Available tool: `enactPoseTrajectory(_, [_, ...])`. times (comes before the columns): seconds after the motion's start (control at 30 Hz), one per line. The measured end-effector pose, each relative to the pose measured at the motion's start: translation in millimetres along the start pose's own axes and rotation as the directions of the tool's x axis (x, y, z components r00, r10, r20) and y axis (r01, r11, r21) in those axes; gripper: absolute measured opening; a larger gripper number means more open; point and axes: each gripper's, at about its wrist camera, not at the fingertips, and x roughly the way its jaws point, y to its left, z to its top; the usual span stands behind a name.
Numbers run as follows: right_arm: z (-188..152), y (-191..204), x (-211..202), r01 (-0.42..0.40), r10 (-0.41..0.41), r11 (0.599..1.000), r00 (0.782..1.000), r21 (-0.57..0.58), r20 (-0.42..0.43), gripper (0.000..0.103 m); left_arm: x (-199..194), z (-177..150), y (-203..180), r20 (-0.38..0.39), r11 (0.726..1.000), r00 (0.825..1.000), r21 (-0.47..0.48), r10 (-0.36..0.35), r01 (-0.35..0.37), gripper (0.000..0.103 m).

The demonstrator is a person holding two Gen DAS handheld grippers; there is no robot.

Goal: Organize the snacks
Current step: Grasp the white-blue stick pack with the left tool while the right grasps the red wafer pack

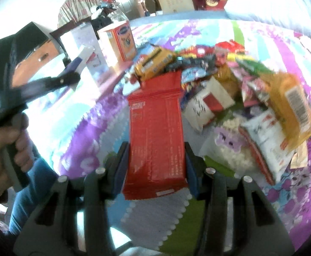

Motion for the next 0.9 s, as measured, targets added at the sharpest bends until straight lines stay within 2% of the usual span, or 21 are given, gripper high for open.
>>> enactPoseTrajectory(0.13, [16, 17, -16, -0.002, 0.004, 0.999, 0.999, -0.032, 0.049, 0.049, -25, 8, 4, 0.043, 0.998, 0.998, 0.029, 0.047, -0.048, 0.012])
enactPoseTrajectory(0.3, [32, 37, -28, -0.006, 0.012, 0.997, 0.996, -0.073, 0.088, 0.049, -46, 16, 22, 0.076, 0.994, 0.991, 0.017, 0.109, -0.111, 0.012])
enactPoseTrajectory(0.5, [43, 56, -33, -0.008, 0.02, 0.995, 0.993, -0.104, 0.115, 0.049, -62, 18, 41, 0.092, 0.99, 0.986, -0.014, 0.138, -0.138, 0.011])
enactPoseTrajectory(0.7, [50, 66, -35, 0.005, 0.011, 0.992, 0.992, -0.126, 0.123, 0.049, -69, 16, 52, 0.099, 0.99, 0.985, -0.033, 0.138, -0.136, 0.009])
enactPoseTrajectory(0.83, [49, 64, -33, -0.003, 0.014, 0.994, 0.994, -0.106, 0.107, 0.049, -61, 6, 69, 0.045, 0.993, 0.995, -0.08, 0.088, -0.084, 0.009])
enactPoseTrajectory(0.87, [48, 63, -31, -0.004, 0.015, 0.994, 0.995, -0.105, 0.102, 0.049, -60, 1, 74, 0.04, 0.993, 0.996, -0.093, 0.075, -0.071, 0.012])
enactPoseTrajectory(0.9, [45, 62, -30, -0.008, 0.018, 0.995, 0.995, -0.102, 0.097, 0.049, -57, -5, 80, 0.024, 0.993, 0.997, -0.094, 0.068, -0.066, 0.023])
